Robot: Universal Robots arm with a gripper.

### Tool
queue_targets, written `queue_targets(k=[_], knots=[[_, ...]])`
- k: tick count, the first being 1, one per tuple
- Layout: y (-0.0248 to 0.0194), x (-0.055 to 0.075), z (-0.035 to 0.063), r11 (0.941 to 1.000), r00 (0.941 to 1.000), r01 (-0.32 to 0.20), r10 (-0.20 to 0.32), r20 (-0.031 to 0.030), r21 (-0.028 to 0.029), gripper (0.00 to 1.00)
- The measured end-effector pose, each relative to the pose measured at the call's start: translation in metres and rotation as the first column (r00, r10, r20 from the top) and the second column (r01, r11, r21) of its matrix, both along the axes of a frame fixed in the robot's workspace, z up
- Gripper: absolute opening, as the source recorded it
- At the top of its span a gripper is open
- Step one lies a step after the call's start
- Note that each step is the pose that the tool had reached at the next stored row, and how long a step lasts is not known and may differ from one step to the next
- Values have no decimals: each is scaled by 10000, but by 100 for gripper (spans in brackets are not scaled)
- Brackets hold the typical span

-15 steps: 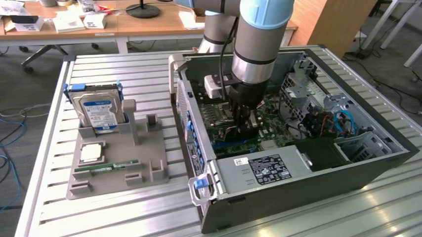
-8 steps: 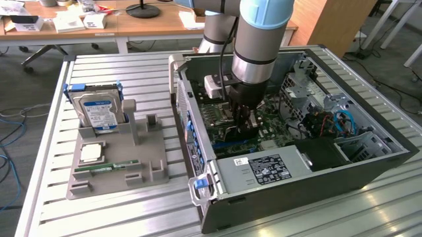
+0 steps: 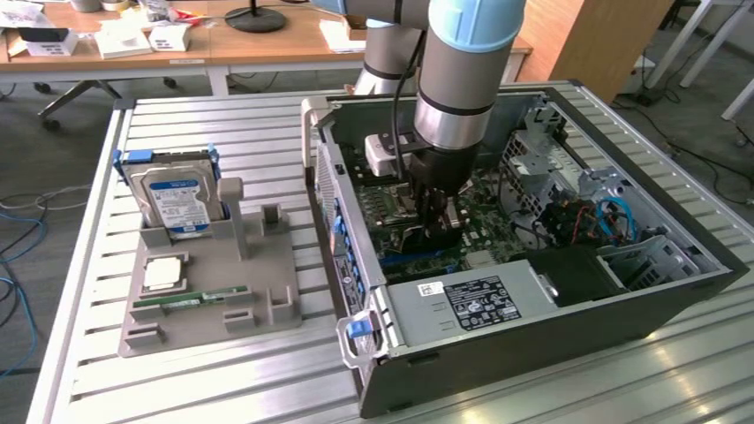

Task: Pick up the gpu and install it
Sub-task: 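Insert the gpu into the slot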

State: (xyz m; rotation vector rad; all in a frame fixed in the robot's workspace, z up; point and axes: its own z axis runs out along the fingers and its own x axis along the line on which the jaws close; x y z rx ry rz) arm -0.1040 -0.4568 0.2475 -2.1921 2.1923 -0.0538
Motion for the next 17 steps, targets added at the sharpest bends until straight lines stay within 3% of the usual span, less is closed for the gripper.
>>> queue_targets(k=[8,10,11,17], knots=[[0,0,0,10000,10000,-1,1,1,1,26],[0,0,0,10000,10000,0,0,0,1,27],[0,0,0,10000,10000,-1,1,0,0,33],[0,0,0,10000,10000,0,0,0,1,33]])
